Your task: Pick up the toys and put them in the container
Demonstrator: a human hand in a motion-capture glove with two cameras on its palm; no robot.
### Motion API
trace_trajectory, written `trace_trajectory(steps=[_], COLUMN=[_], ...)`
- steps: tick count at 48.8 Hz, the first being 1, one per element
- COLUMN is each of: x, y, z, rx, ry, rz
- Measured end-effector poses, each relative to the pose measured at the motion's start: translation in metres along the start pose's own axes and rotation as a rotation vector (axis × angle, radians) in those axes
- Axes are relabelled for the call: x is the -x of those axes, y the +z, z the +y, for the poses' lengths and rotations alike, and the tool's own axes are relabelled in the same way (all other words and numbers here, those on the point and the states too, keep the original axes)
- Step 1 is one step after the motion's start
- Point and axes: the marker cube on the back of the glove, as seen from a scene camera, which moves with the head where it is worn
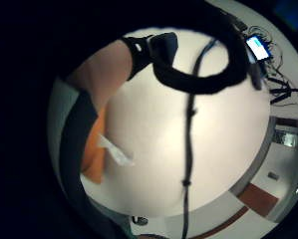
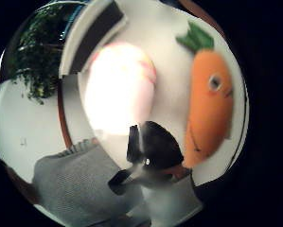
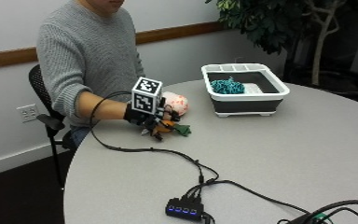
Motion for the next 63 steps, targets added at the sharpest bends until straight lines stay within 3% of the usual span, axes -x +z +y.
trace_trajectory(steps=[5,19,24,30,40,46,52,63], x=[0.002,-0.001,0.001,-0.004,-0.012,-0.007,0.026,0.168], y=[0.03,0.029,0.02,-0.018,-0.143,-0.173,-0.179,-0.197], z=[0.001,0.0,-0.005,-0.02,-0.039,-0.051,-0.092,-0.219], rx=[-0.069,-0.107,-0.246,-0.323,-0.463,-0.485,-0.472,-0.43], ry=[0.023,0.028,0.057,0.105,0.091,0.059,0.01,-0.128], rz=[0.025,0.04,0.101,0.057,-0.055,-0.019,-0.095,-0.094])
